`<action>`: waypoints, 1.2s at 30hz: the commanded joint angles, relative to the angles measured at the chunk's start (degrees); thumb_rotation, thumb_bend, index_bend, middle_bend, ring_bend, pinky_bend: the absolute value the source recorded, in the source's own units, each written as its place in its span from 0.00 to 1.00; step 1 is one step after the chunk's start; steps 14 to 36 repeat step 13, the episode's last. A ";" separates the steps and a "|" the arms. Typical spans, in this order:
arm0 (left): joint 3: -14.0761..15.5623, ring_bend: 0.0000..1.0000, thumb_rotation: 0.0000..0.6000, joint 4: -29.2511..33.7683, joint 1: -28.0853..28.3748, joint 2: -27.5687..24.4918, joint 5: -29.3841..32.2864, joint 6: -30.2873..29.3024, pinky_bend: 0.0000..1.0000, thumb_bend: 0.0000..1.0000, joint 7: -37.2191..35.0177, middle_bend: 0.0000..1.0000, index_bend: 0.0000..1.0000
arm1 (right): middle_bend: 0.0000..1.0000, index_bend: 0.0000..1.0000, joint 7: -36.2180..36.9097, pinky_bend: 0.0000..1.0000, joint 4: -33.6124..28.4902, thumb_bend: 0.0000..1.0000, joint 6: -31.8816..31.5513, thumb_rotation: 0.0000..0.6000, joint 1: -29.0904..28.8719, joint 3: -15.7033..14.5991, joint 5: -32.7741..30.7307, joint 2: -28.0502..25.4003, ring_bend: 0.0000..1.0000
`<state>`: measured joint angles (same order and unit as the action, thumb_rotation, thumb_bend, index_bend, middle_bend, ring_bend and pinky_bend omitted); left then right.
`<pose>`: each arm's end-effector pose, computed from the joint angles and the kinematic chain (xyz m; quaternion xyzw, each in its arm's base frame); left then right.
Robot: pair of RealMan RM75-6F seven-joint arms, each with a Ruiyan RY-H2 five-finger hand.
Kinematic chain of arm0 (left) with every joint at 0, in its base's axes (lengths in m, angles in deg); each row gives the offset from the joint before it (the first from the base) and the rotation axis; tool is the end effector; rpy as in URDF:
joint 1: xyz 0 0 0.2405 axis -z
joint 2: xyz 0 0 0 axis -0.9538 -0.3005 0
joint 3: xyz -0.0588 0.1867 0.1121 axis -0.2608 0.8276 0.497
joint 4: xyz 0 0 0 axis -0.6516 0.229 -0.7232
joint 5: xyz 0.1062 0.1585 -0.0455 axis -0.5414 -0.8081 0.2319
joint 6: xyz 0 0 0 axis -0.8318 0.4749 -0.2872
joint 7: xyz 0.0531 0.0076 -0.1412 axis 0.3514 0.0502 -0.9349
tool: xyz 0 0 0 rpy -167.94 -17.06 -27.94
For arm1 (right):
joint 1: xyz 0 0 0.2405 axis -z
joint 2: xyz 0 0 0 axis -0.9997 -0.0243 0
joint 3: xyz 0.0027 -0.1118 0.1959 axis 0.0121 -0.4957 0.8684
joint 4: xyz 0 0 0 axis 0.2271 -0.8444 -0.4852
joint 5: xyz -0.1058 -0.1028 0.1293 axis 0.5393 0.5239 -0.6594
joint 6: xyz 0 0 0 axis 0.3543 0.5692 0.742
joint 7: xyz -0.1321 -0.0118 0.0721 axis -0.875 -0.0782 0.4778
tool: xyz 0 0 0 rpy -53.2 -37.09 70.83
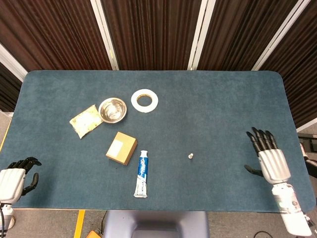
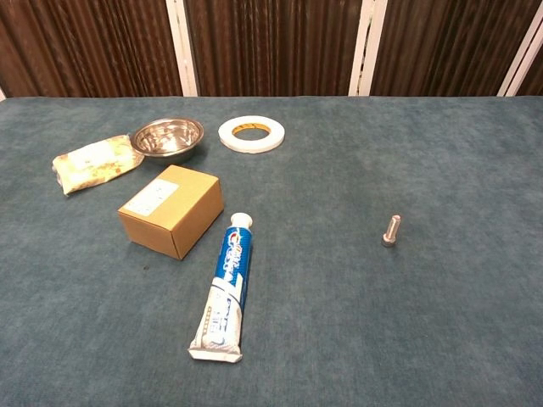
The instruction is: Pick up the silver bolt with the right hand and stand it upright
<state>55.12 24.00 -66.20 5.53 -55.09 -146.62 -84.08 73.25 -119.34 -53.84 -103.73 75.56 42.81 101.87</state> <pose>-0.2841 0.1869 0.1463 -0.6266 -0.3688 -0.3519 0.5895 -0.2636 -0.2172 0.1247 0.6301 -0.3430 0.4092 0.5638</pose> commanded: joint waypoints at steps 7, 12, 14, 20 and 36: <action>0.09 0.33 1.00 -1.21 0.54 1.19 -0.54 0.45 0.39 0.53 0.97 0.30 0.38 | 0.07 0.02 4.69 0.02 3.06 0.12 3.58 1.00 1.33 0.90 -0.72 0.80 0.00; 0.17 0.33 1.00 -1.41 0.64 1.37 -0.41 0.76 0.39 0.53 1.25 0.30 0.38 | 0.07 0.02 4.25 0.02 3.90 0.12 2.40 1.00 2.04 1.50 1.02 1.37 0.00; 0.19 0.33 1.00 -1.40 0.61 1.39 -0.51 0.64 0.39 0.53 1.24 0.30 0.38 | 0.07 0.02 4.12 0.02 3.94 0.12 2.26 1.00 2.23 1.58 1.33 1.42 0.00; 0.19 0.33 1.00 -1.40 0.61 1.39 -0.51 0.64 0.39 0.53 1.24 0.30 0.38 | 0.07 0.02 4.12 0.02 3.94 0.12 2.26 1.00 2.23 1.58 1.33 1.42 0.00; 0.19 0.33 1.00 -1.40 0.61 1.39 -0.51 0.64 0.39 0.53 1.24 0.30 0.38 | 0.07 0.02 4.12 0.02 3.94 0.12 2.26 1.00 2.23 1.58 1.33 1.42 0.00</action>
